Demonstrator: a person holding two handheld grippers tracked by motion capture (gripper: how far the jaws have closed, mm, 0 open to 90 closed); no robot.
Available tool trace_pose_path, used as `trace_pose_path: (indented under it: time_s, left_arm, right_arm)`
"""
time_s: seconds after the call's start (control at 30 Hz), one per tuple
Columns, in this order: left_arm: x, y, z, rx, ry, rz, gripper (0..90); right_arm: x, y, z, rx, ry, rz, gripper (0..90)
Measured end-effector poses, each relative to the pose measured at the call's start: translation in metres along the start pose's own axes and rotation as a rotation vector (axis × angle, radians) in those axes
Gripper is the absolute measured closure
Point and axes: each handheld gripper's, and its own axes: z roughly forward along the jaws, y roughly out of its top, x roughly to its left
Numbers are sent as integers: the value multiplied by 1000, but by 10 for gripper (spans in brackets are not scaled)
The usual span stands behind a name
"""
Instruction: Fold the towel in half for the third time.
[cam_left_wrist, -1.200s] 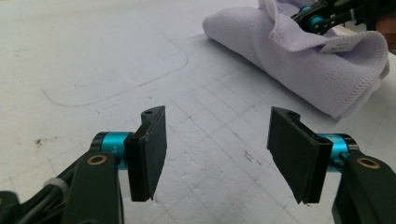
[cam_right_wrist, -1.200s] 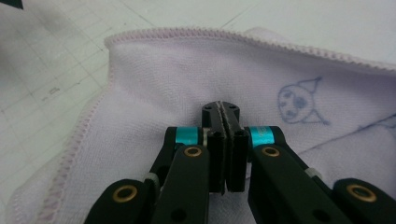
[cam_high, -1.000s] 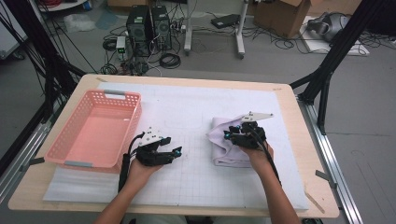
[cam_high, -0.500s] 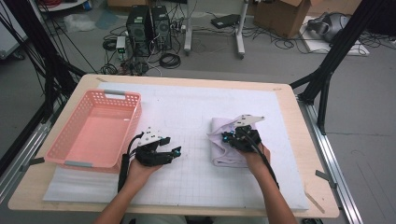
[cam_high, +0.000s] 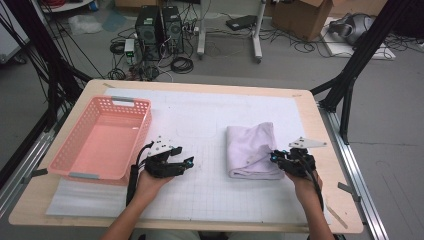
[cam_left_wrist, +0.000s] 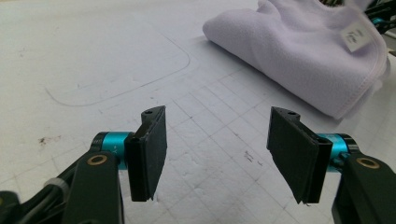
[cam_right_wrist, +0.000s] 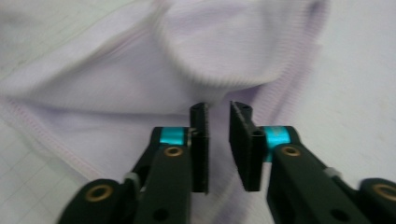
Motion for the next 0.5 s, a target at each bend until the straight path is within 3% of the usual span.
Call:
trace_pose_path:
  time_s: [0.1, 0.27, 0.33, 0.43, 0.5]
  left_arm:
    - [0, 0, 0, 0, 1, 2, 381]
    - [0, 0, 0, 0, -1, 1, 381]
    - [0, 0, 0, -2, -3, 3, 381]
    - [0, 0, -1, -6, -4, 2, 381]
    - [0, 0, -1, -6, -6, 1, 381]
  right_arm:
    - [-2, 9, -13, -72, -38, 31, 685]
    - [4, 33, -21, -155, -72, 9, 636]
    - [7, 38, -13, -130, -36, -1, 618]
    - [14, 34, 10, -15, 21, -43, 620]
    - [15, 25, 21, 55, 23, -60, 631]
